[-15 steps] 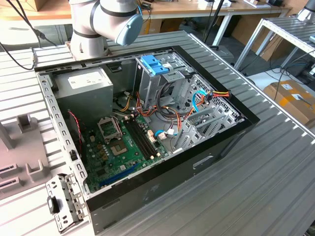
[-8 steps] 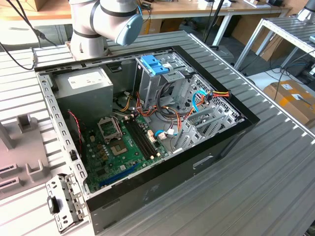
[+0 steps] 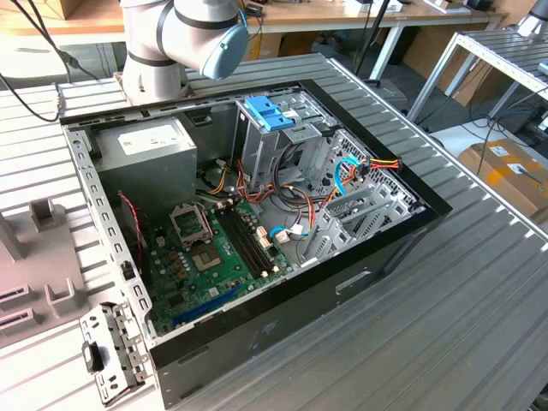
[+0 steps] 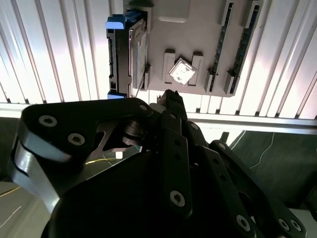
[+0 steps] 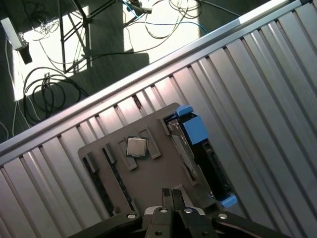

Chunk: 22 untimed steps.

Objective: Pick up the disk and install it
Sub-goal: 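Pick up the disk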

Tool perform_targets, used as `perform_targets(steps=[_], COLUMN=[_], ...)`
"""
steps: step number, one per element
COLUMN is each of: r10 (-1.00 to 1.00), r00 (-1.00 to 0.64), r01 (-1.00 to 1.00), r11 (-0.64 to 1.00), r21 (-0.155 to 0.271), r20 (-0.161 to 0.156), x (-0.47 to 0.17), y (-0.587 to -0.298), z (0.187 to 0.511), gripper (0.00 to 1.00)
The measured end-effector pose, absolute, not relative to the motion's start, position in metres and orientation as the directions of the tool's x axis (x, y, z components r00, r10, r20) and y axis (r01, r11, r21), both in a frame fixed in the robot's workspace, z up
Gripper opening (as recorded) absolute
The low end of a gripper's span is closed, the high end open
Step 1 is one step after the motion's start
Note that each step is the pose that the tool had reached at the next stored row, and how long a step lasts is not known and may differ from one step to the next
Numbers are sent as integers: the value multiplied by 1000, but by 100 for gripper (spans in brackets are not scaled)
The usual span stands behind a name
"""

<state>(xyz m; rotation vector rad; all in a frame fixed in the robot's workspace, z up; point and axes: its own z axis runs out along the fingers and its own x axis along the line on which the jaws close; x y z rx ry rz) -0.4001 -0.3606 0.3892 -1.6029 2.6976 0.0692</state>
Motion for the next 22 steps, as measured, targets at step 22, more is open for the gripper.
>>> perform_targets(steps=[22], r10=[-929], r00=[-369], r01=[-929], r11=[368], r21=[36], r20=[-25], x=[-400], y=[-361], z=[389], gripper=[11])
